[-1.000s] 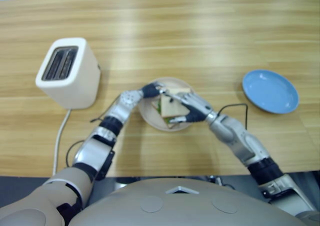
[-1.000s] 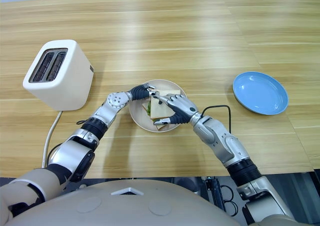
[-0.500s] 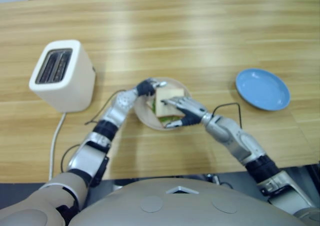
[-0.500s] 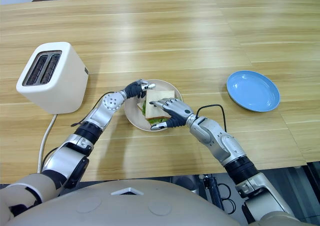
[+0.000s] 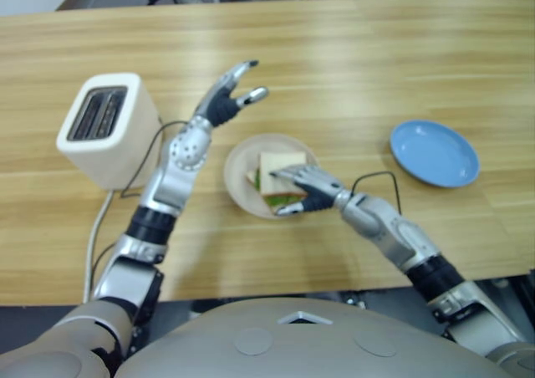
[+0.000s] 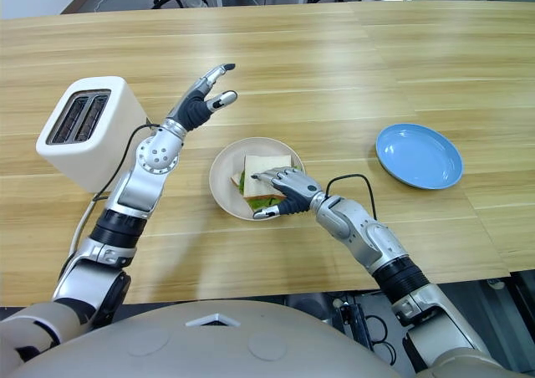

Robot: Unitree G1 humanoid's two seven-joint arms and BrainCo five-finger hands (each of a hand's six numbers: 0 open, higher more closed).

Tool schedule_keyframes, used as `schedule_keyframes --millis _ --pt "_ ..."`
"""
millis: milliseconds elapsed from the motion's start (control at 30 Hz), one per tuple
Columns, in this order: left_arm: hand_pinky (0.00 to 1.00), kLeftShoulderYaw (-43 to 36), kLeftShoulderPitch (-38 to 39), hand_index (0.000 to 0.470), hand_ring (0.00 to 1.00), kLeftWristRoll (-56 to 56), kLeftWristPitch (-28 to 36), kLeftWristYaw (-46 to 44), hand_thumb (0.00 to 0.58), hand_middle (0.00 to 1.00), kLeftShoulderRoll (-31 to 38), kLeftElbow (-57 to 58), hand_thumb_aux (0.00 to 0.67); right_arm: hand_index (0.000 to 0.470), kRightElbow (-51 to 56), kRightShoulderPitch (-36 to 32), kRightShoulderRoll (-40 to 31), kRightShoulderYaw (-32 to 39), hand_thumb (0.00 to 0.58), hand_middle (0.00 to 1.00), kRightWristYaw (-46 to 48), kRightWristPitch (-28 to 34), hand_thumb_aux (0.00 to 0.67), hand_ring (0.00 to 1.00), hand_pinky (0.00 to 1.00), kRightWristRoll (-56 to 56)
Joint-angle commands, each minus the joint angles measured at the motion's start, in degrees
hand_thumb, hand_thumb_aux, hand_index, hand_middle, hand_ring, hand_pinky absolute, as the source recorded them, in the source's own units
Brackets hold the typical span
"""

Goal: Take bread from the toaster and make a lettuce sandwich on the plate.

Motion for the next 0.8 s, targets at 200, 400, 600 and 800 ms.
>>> schedule_keyframes --millis 200,400,600,800 --pt "0.0 2.6 3.0 0.0 0.0 -2.3 0.0 -0.4 0.0 0.0 1.2 2.2 0.0 0.0 0.5 5.3 -4.4 1.3 0.0 0.0 6.8 0.0 0.0 0.0 0.0 3.0" --pt "0.0 3.6 3.8 0.0 0.0 -3.4 -1.3 0.2 0.0 0.0 1.5 4.3 0.0 0.0 -9.7 6.1 -6.8 -5.1 0.0 0.0 6.6 -2.8 0.0 0.0 0.0 10.4" --pt "0.0 4.1 4.5 0.0 0.0 -3.9 -2.8 0.9 0.0 0.0 1.7 6.2 0.0 0.0 -17.3 5.6 -5.9 -13.5 0.0 0.0 5.0 -7.0 0.0 0.0 0.0 21.9" --pt "0.0 4.5 5.3 0.0 0.0 -4.5 -3.4 0.5 0.0 0.0 1.9 6.4 0.0 0.0 -18.8 5.2 -3.9 -21.2 0.0 0.0 5.6 -8.1 0.0 0.0 0.0 33.2"
